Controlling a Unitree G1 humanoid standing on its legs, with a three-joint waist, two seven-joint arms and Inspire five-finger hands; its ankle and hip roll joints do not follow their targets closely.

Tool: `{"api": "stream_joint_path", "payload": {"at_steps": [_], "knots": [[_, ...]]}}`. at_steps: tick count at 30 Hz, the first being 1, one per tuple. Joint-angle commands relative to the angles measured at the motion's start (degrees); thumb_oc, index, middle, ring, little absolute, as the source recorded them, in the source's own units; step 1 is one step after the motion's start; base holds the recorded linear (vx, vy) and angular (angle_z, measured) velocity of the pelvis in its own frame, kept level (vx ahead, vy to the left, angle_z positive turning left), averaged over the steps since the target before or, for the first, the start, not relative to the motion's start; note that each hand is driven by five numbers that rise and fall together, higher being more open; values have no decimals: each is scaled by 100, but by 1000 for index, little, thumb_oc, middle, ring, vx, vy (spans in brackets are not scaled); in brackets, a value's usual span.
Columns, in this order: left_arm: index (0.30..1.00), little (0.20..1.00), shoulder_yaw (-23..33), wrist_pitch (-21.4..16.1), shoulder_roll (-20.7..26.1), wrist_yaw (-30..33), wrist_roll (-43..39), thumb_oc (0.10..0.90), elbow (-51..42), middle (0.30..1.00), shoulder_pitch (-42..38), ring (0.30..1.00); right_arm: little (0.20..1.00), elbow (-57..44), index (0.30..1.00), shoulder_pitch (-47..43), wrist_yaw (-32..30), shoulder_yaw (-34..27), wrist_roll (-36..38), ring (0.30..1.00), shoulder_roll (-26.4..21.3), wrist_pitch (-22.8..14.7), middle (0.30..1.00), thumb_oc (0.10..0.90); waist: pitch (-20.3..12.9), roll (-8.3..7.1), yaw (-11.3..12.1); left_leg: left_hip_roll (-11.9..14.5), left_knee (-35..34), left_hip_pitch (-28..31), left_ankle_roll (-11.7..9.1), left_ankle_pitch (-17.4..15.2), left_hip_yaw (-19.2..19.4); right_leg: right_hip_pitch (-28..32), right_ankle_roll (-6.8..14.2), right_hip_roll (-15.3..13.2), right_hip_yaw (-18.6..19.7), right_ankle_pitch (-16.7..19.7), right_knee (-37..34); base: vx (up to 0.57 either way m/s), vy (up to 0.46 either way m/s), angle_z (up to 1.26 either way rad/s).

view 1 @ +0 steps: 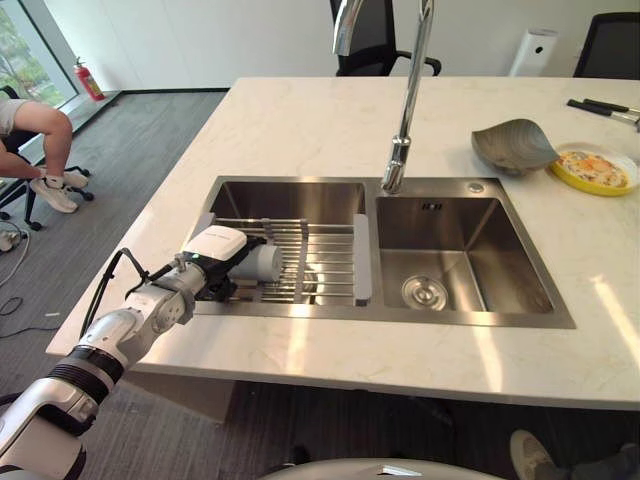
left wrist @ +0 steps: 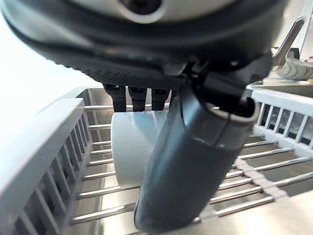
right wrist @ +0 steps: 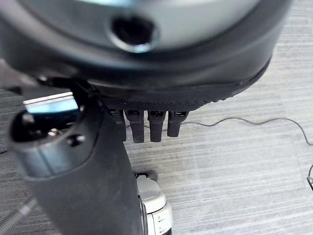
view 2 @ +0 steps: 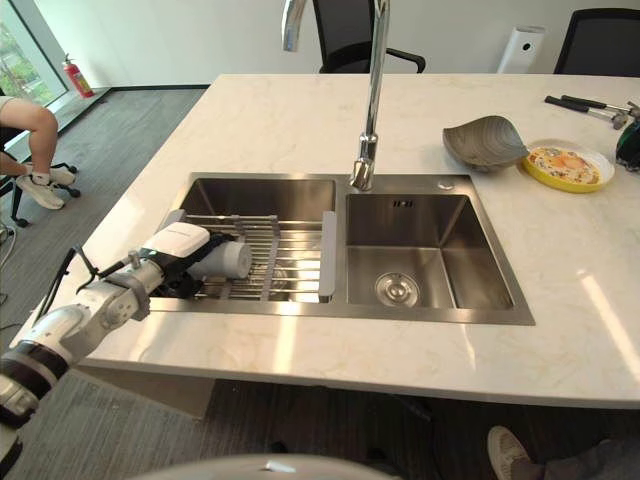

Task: Place the dishes in the dishwasher.

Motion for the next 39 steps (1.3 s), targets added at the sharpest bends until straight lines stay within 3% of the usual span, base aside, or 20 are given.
{"api": "stream_joint_path", "payload": {"at_steps": [1, 8, 12, 13, 19, 27, 31, 32, 33, 35, 36, 37, 38, 39], "knots": [[900, 900, 184, 171, 44, 574, 352, 800, 312, 900, -1374, 900, 900, -40, 900, -147, -119, 227, -141, 900, -180, -64, 900, 800, 167, -44, -19, -24, 58, 50, -108, -442, -158, 202, 496, -230, -151, -261, 109, 0, 14, -12], [900, 900, -28, 398, -175, 691, 514, 800, 1074, 900, -1562, 900, 900, -87, 900, -206, -187, 292, -85, 900, -135, -45, 900, 800, 196, -54, -90, -11, 58, 92, -91, -487, -57, 160, 507, -220, -47, -238, 109, -3, 11, -5], [900, 900, -318, 433, -329, 338, 387, 800, 1558, 900, -1766, 900, 900, -53, 900, -224, -212, 249, -59, 900, -183, -14, 900, 800, 221, -34, -156, -14, 58, 108, -78, -504, -25, 129, 523, -226, 4, -226, 109, -3, 13, -6], [300, 300, -407, 417, -358, 264, 364, 400, 1679, 300, -1813, 300, 900, -48, 900, -226, -210, 247, -56, 900, -192, -7, 900, 800, 225, -29, -165, -12, 58, 114, -78, -505, -16, 129, 524, -224, 15, -226, 109, 9, 9, -11], [300, 300, -896, 227, -281, 200, 291, 400, 1854, 300, -2082, 300, 900, -35, 900, -263, -195, 308, 32, 900, -205, -36, 900, 800, 256, 26, -208, 3, 58, 136, -93, -507, -12, 122, 532, -222, 33, -245, 109, 0, -2, -5], [300, 300, -780, 27, 192, 608, 267, 400, 1116, 300, -1914, 300, 900, -79, 900, -283, -206, 354, 97, 900, -157, -86, 900, 800, 257, 80, -112, 81, 58, 114, -190, -392, -153, 194, 456, -142, -60, -328, 109, -21, -57, 1], [300, 300, 16, 9, 489, 1219, 234, 400, 292, 300, -1397, 300, 900, -157, 900, -276, -240, 499, -2, 900, -29, -127, 900, 800, 278, 84, 67, 206, 58, 1, -298, -154, -363, 238, 317, 6, -152, -394, 109, -65, -160, 17], [300, 300, 699, -7, 572, 1459, 113, 400, -398, 300, -834, 300, 900, -173, 900, -277, -261, 544, -67, 900, 21, -137, 900, 800, 300, 86, 160, 280, 58, -22, -367, -75, -500, 304, 240, 100, -212, -493, 109, -101, -247, 17], [300, 300, 1034, -60, 465, 1630, -54, 400, -715, 300, -570, 300, 900, -180, 900, -284, -294, 526, -65, 900, 84, -152, 900, 800, 344, 81, 255, 325, 58, -82, -397, 61, -559, 298, 192, 145, -243, -478, 109, -30, -187, 10], [300, 300, 1128, -54, 474, 1606, -50, 400, -774, 300, -467, 300, 900, -177, 900, -286, -294, 558, -65, 900, 59, -152, 900, 800, 340, 91, 205, 323, 58, -50, -408, 9, -578, 337, 196, 143, -257, -526, 109, -39, -104, 34], [300, 300, 1854, -182, 158, 1813, -574, 400, -1399, 300, -2, 300, 900, -235, 900, -330, -334, 514, -108, 900, 122, -159, 900, 800, 479, 91, 456, 397, 153, -237, -499, 270, -721, 370, 109, 216, -372, -546, 109, -109, -200, 46], [300, 300, 2339, -264, -88, 1777, -935, 400, -1843, 300, 349, 300, 900, -255, 900, -344, -362, 529, -149, 900, 92, -173, 900, 800, 524, 129, 475, 441, 162, -367, -609, 407, -784, 385, 84, 243, -521, -619, 109, -111, -200, 21], [300, 300, 2339, -264, -88, 1777, -935, 400, -1843, 300, 349, 300, 900, -255, 900, -344, -362, 529, -149, 900, 92, -173, 900, 800, 524, 129, 475, 441, 162, -367, -609, 407, -784, 385, 84, 243, -521, -619, 109, -95, -118, 23], [300, 300, 2694, -371, -393, 1751, -1452, 400, -2154, 300, 514, 300, 900, -301, 900, -318, -374, 490, -192, 900, 82, -179, 900, 800, 607, 160, 545, 494, 165, -552, -715, 636, -737, 393, 63, 252, -726, -642, 109, -136, -103, 66]]}}
